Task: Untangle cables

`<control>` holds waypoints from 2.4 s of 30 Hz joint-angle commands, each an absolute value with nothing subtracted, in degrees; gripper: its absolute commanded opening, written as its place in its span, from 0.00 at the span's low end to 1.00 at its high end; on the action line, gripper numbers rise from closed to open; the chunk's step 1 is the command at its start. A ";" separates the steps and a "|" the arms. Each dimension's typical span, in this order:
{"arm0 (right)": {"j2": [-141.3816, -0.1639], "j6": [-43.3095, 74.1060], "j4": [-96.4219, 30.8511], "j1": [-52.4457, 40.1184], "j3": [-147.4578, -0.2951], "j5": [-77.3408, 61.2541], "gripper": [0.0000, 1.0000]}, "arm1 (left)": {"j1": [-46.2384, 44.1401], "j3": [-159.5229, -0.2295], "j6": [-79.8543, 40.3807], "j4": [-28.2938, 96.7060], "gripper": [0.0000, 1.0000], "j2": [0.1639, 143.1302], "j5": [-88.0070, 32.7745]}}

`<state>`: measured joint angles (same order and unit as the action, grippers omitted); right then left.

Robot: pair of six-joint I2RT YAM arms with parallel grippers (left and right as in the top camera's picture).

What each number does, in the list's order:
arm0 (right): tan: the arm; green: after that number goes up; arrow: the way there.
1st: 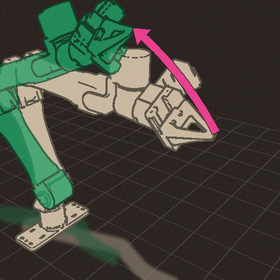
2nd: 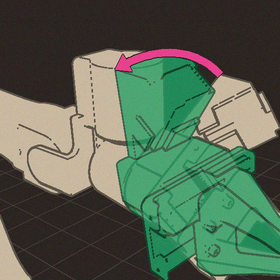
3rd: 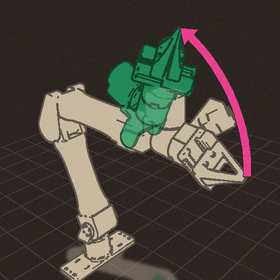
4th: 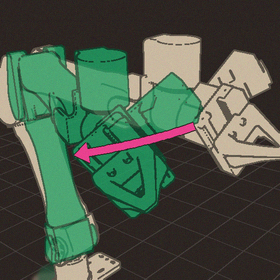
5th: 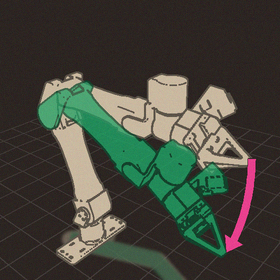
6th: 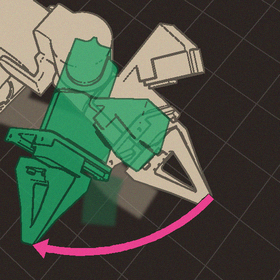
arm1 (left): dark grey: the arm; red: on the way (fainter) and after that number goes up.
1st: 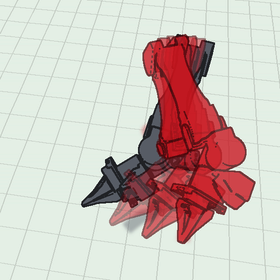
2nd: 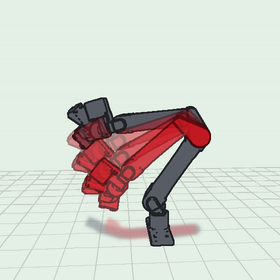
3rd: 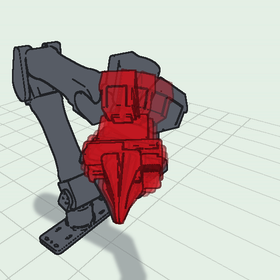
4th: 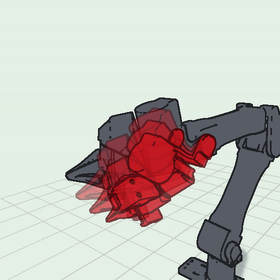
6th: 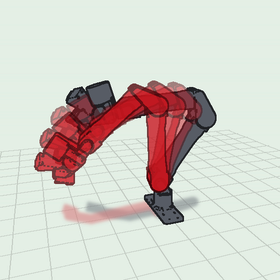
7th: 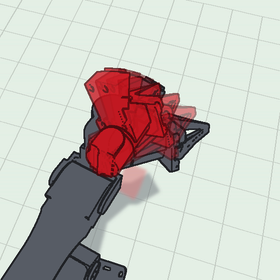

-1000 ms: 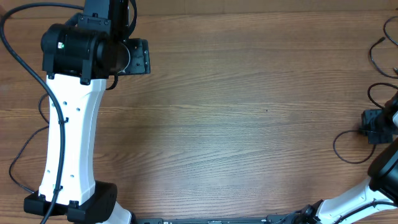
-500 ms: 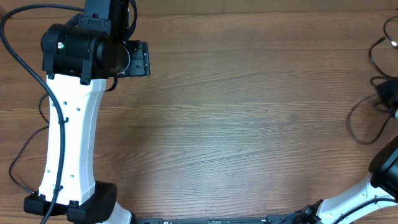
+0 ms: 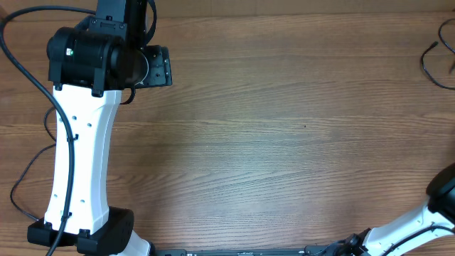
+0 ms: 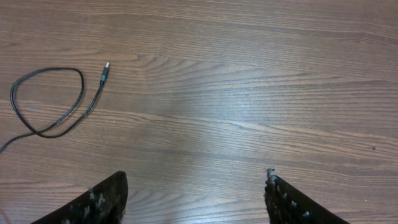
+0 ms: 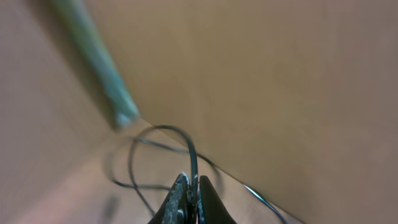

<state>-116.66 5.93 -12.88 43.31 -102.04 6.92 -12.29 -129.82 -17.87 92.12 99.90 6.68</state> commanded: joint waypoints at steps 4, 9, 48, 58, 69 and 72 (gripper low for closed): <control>-129.03 4.64 -19.73 47.44 -101.32 9.41 0.04 | -12.40 -131.11 -18.90 91.37 0.70 99.46 5.91; -133.88 4.89 -24.86 48.07 -101.25 9.37 0.04 | -12.40 -131.11 -19.35 91.02 0.70 99.46 5.65; -110.63 9.17 -36.21 -6.57 -101.75 -4.23 1.00 | 7.57 -114.21 -36.23 91.13 0.80 99.74 19.27; -107.46 8.49 -42.54 -5.54 -101.75 -5.19 1.00 | 11.03 -88.66 -35.99 74.39 0.89 99.74 22.04; -107.46 8.51 -48.27 -5.56 -101.75 -5.96 1.00 | 22.35 -76.44 -27.05 54.13 0.88 99.74 26.96; -107.46 8.54 -49.06 -5.56 -101.75 -8.93 1.00 | 24.45 -72.77 -10.04 42.98 0.83 99.74 14.98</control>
<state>-109.34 8.32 -48.82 -5.63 -101.45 -6.13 22.81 -75.99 -26.83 48.45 100.09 24.56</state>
